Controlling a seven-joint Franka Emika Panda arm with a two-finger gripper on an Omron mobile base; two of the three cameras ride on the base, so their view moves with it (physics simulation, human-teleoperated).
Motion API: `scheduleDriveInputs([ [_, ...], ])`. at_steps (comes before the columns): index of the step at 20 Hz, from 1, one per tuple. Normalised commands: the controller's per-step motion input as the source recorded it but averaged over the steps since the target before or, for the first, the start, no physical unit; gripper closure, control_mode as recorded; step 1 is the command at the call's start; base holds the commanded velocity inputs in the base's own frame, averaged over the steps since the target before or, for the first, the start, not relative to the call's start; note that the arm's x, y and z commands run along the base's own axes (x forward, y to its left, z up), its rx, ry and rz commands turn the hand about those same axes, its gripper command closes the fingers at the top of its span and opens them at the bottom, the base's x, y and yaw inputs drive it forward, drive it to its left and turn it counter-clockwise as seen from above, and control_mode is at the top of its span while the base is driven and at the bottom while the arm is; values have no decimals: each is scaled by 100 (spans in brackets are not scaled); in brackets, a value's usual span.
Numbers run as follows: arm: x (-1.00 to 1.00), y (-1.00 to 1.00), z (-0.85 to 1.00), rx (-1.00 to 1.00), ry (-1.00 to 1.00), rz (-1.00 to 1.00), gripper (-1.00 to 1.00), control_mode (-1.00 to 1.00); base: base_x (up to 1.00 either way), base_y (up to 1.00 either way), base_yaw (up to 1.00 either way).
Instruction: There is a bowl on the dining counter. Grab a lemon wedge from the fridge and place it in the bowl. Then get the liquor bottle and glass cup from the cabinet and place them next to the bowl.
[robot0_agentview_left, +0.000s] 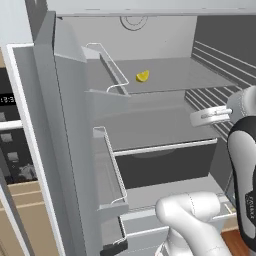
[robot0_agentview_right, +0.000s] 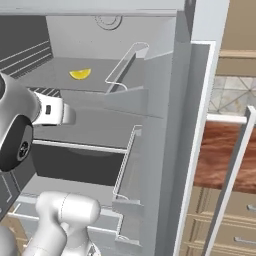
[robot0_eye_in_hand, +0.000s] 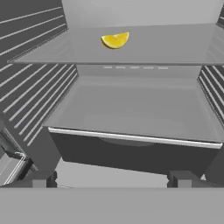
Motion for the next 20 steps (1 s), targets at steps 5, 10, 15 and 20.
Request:
scheduleDriveInputs([
  [5, 0, 0, 0, 0, 0, 0, -100, 100, 83, 6, 0],
  [10, 0, 0, 0, 0, 0, 0, -100, 100, 88, 14, -1],
  [15, 18, 8, 13, 0, 0, -4, -100, -100, 36, 13, -2],
  [20, 69, 34, 44, 0, 0, -18, -100, -100, 0, 0, 0],
])
